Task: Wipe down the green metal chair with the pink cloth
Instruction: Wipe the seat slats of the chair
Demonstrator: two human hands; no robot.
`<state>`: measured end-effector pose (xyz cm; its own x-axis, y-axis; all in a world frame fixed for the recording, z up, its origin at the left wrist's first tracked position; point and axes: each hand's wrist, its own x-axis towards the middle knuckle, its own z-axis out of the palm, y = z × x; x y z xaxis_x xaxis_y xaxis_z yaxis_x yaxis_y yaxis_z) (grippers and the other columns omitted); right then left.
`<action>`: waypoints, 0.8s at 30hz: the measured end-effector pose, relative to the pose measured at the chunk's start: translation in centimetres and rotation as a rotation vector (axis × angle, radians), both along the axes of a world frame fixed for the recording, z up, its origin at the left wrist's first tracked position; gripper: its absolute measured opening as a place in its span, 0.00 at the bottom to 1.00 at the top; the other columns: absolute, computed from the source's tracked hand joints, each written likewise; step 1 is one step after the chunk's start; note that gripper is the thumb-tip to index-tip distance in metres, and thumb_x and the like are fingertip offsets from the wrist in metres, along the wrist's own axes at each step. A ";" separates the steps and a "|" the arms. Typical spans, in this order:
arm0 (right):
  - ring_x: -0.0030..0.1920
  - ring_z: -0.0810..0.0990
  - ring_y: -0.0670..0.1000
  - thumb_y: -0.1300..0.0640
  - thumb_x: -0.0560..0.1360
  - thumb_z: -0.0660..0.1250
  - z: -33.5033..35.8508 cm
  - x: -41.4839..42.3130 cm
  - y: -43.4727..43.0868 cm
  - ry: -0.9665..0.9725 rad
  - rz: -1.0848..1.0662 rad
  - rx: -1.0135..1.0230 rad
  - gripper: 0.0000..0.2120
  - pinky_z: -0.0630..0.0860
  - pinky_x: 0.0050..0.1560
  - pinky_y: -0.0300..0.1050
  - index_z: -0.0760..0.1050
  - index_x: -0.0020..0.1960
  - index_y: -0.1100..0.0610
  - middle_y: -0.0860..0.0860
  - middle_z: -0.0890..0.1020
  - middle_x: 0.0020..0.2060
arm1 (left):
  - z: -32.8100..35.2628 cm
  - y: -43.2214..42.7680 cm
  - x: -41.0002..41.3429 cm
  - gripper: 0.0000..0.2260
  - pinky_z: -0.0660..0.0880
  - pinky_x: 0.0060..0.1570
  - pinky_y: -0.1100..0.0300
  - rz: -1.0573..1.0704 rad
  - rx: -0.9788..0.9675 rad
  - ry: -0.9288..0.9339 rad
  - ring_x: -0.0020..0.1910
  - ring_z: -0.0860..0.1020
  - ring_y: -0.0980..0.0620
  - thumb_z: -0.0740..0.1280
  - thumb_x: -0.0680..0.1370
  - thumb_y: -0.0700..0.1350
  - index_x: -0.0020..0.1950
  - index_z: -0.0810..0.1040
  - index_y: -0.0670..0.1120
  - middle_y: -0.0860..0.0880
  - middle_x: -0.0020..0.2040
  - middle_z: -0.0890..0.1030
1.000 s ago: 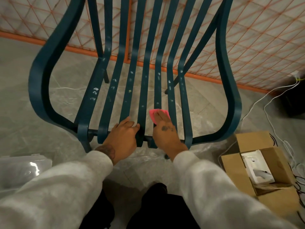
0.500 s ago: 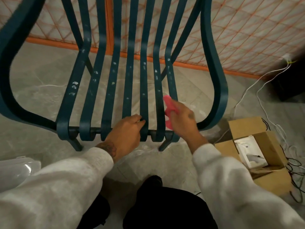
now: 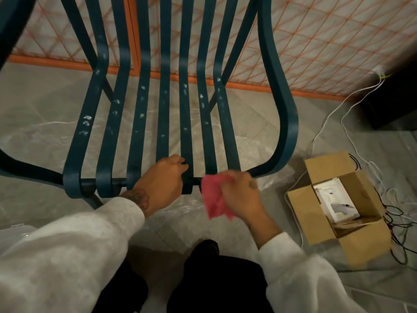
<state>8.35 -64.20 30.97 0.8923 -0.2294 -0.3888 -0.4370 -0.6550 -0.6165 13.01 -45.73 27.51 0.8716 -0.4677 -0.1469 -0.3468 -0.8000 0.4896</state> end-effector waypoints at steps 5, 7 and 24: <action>0.48 0.79 0.47 0.58 0.82 0.60 1.3 6.8 -0.6 -0.171 0.001 -0.056 0.14 0.79 0.48 0.34 0.74 0.66 0.50 0.49 0.79 0.55 | 0.4 0.9 0.1 0.24 0.61 0.73 0.57 -0.023 -0.009 0.107 0.73 0.66 0.46 0.65 0.77 0.37 0.73 0.69 0.43 0.46 0.75 0.66; 0.57 0.76 0.50 0.61 0.80 0.59 -0.8 8.4 -0.7 -0.029 0.050 -0.094 0.22 0.76 0.59 0.39 0.68 0.72 0.47 0.50 0.75 0.63 | 1.0 0.9 0.5 0.24 0.58 0.73 0.60 -0.007 -0.023 0.148 0.73 0.65 0.47 0.65 0.76 0.37 0.73 0.69 0.42 0.45 0.75 0.67; 0.44 0.82 0.47 0.57 0.80 0.61 2.4 1.4 4.9 -0.048 -0.032 0.218 0.11 0.78 0.42 0.43 0.78 0.51 0.41 0.45 0.83 0.44 | 1.0 13.1 -0.5 0.17 0.72 0.63 0.46 0.864 -0.103 -0.101 0.61 0.75 0.38 0.69 0.75 0.39 0.63 0.77 0.38 0.38 0.62 0.77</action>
